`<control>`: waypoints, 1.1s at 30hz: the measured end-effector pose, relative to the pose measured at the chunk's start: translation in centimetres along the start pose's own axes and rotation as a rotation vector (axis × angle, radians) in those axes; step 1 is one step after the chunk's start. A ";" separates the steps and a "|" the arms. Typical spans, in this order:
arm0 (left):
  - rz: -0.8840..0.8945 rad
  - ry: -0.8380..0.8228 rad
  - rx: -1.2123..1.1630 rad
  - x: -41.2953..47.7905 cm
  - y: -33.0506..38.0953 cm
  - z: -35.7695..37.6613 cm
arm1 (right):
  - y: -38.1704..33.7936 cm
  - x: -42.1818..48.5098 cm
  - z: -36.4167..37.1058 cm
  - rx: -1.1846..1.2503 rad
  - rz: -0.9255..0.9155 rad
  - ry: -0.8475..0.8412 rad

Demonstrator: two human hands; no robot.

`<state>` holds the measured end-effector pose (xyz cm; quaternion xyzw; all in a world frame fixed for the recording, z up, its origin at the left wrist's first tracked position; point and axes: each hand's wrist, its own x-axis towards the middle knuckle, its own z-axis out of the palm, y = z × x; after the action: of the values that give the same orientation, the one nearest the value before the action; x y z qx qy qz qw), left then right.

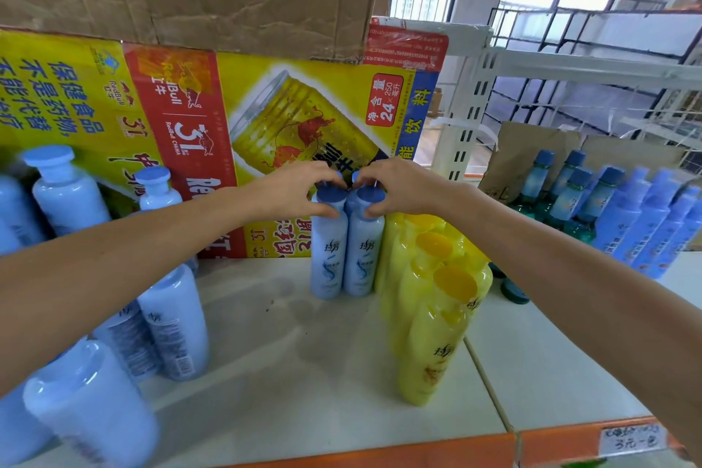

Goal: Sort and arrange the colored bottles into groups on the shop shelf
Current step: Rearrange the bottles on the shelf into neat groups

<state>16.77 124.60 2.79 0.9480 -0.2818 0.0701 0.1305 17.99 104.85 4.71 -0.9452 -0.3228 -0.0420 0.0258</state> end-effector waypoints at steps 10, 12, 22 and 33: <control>-0.029 -0.019 0.072 -2.3 0.2 -3.4 | -1.2 -0.6 -1.7 0.072 -0.041 0.071; -0.051 -0.020 0.078 -3.9 -0.3 -4.8 | -1.9 -0.3 -2.1 0.115 -0.075 0.096; -0.236 0.010 0.120 -14.3 -3.7 -8.6 | -9.1 2.2 -3.1 0.228 -0.321 -0.006; -0.333 0.062 0.010 -21.6 -4.4 -9.2 | -17.7 4.6 -0.8 0.214 -0.561 -0.091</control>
<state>0.72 141.94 6.26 0.9796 -0.1164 0.0780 0.1441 10.75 121.57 6.29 -0.8120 -0.5746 0.0292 0.0982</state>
